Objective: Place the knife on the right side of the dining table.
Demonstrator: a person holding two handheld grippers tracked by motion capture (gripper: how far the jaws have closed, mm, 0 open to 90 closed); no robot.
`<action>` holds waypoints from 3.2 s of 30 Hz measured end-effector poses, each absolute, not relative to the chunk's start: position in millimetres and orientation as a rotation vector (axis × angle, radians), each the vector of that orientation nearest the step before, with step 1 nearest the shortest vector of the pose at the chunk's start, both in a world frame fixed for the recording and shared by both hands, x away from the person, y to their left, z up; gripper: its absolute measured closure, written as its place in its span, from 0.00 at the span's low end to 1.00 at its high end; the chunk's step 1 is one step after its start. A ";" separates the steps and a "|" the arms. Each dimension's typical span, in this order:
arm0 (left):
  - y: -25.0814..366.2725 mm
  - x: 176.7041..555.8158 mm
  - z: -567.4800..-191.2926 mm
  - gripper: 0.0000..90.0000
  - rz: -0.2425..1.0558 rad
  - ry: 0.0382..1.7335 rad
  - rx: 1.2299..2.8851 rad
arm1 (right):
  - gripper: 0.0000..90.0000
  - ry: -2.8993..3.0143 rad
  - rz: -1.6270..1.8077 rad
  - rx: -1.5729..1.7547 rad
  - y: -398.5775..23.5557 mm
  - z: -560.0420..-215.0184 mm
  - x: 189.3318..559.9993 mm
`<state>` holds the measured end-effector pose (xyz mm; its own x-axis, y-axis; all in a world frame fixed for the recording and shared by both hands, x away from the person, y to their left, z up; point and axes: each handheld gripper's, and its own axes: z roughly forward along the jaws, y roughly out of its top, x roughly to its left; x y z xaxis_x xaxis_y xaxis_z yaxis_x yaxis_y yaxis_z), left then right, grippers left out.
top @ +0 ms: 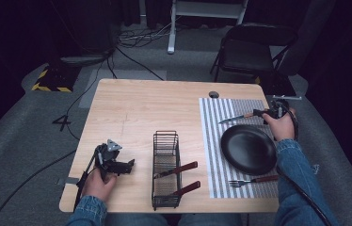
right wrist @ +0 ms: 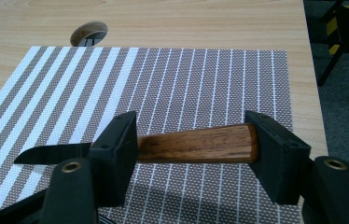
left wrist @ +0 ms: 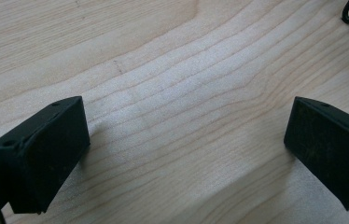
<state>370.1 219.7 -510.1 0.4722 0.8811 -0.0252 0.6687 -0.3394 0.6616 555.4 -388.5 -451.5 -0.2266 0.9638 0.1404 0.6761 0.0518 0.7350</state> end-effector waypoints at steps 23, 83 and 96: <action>219.7 370.0 -510.1 0.00 0.453 1.279 2.114 | 0.38 1.944 0.953 1.686 -391.5 -463.8 559.1; 219.7 370.1 -510.1 0.00 0.453 1.279 2.114 | 0.40 1.924 0.812 1.733 -388.9 -473.0 560.4; 219.7 370.1 -510.1 0.00 0.453 1.279 2.114 | 0.40 1.968 0.899 1.690 -374.4 -465.8 565.5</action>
